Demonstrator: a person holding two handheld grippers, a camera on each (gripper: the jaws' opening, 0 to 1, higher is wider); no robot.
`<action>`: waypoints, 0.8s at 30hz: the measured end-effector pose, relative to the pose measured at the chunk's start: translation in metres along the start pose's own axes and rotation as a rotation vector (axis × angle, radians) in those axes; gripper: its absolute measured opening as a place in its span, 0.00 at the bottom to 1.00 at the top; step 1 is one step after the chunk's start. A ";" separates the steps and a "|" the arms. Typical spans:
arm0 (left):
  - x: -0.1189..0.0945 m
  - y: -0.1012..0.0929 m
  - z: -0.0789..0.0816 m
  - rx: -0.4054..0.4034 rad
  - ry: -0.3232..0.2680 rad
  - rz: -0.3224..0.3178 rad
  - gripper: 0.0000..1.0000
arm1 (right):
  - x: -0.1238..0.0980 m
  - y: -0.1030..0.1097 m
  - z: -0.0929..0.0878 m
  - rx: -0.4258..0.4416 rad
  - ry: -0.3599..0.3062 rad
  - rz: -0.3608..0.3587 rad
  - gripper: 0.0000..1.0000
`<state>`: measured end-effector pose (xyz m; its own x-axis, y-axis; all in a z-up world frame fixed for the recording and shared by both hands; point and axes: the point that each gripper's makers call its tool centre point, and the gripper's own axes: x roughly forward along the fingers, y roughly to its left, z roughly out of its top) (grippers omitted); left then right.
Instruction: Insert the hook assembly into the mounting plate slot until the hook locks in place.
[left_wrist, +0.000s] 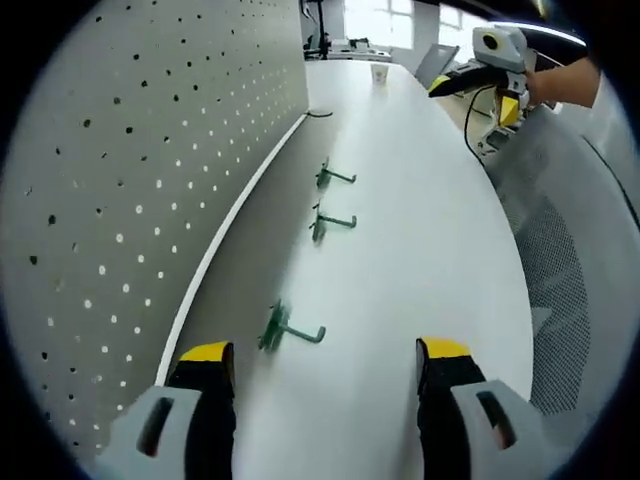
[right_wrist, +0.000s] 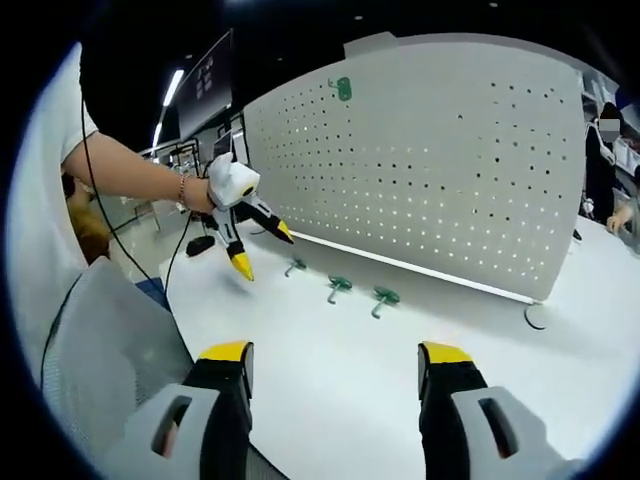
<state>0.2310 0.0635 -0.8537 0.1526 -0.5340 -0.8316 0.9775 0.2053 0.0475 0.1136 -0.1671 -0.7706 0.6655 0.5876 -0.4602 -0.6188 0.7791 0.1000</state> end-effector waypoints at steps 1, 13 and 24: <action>0.002 0.000 0.000 0.006 0.005 -0.004 0.76 | -0.001 0.000 0.000 0.006 -0.003 0.002 0.64; 0.015 0.001 -0.014 0.083 0.093 -0.064 0.76 | -0.002 0.005 -0.004 0.021 -0.006 0.011 0.63; 0.023 0.008 -0.017 0.108 0.112 -0.098 0.75 | -0.004 -0.001 -0.003 0.030 -0.011 -0.001 0.62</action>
<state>0.2399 0.0669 -0.8824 0.0443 -0.4517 -0.8911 0.9978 0.0645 0.0169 0.1102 -0.1708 -0.7711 0.6707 0.5895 -0.4503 -0.6055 0.7857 0.1266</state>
